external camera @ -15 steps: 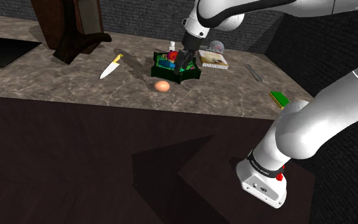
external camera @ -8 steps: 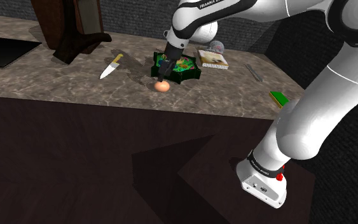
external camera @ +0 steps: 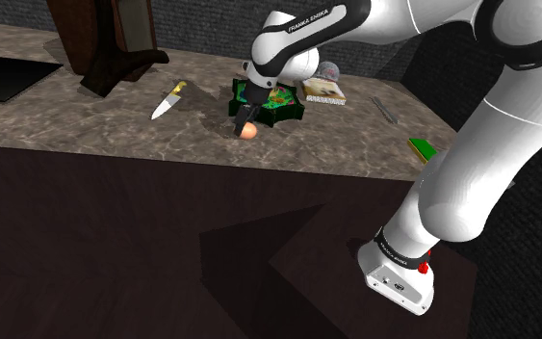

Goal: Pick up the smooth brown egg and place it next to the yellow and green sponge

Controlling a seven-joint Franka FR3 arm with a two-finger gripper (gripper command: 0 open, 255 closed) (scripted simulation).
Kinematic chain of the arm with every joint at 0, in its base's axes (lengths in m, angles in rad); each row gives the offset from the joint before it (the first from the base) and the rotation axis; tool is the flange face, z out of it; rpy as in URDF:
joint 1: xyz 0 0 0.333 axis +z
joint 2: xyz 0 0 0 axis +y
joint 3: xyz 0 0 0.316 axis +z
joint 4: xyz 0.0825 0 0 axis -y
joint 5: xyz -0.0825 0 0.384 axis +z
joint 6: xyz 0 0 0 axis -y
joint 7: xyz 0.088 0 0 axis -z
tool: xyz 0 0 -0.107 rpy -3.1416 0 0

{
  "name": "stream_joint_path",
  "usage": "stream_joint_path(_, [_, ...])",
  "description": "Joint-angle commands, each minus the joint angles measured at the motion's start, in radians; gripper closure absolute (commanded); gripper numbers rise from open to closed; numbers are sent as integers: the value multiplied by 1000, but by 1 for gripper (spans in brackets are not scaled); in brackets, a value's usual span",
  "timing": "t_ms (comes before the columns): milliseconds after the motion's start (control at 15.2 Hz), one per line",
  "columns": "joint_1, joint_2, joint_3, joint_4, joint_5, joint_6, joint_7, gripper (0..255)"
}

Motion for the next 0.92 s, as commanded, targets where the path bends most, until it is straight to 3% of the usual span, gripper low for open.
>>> stream_joint_path(0, [1, 2, 1, -4, 2, 7, -1, 0])
stream_joint_path(396, [1, 2, 1, -4, 2, 7, -1, 0])
stream_joint_path(462, [1, 2, 1, -4, 2, 7, -1, 255])
stream_joint_path(858, [1, 2, 1, -4, 2, 7, -1, 255])
